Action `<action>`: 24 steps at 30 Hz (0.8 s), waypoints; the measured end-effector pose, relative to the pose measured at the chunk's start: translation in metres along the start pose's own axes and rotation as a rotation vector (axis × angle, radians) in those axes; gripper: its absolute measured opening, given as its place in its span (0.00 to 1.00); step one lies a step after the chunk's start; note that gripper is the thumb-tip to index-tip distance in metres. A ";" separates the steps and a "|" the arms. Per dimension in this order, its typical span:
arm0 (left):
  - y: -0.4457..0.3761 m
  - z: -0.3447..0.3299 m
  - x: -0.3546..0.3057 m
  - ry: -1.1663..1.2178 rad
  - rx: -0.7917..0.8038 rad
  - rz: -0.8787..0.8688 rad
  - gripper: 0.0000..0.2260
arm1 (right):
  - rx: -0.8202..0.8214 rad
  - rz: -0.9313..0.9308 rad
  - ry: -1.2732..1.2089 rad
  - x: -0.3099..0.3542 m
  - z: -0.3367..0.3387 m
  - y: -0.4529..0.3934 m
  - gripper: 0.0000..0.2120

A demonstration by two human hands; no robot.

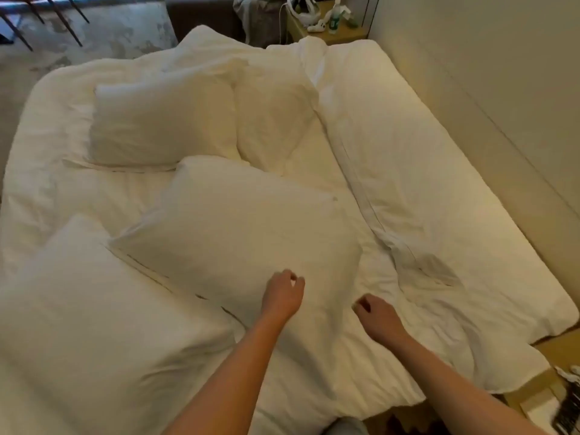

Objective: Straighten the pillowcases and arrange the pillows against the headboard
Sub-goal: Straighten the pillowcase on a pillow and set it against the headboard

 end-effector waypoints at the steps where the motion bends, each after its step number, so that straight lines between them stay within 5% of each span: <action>1: -0.020 0.002 -0.016 -0.007 -0.031 -0.021 0.17 | -0.033 0.042 0.003 0.005 0.014 -0.026 0.10; 9: -0.142 0.007 -0.083 -0.203 -0.098 0.055 0.25 | 0.045 0.185 -0.030 0.049 0.067 -0.207 0.22; 18: -0.185 -0.021 -0.042 -0.391 -0.107 0.090 0.30 | 0.069 0.261 -0.110 0.103 0.051 -0.358 0.42; 24: -0.182 -0.025 -0.031 -0.379 -0.154 0.053 0.30 | 0.312 0.189 -0.180 0.093 -0.001 -0.389 0.57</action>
Point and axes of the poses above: each hand's wrist, its own y-axis away from the middle knuckle, its own z-axis out of the back of the hand, x = y × z, the point moved 10 cm from there along -y, towards the middle knuckle, and after that the axes turned 1 degree about y, right-handed, at the moved point
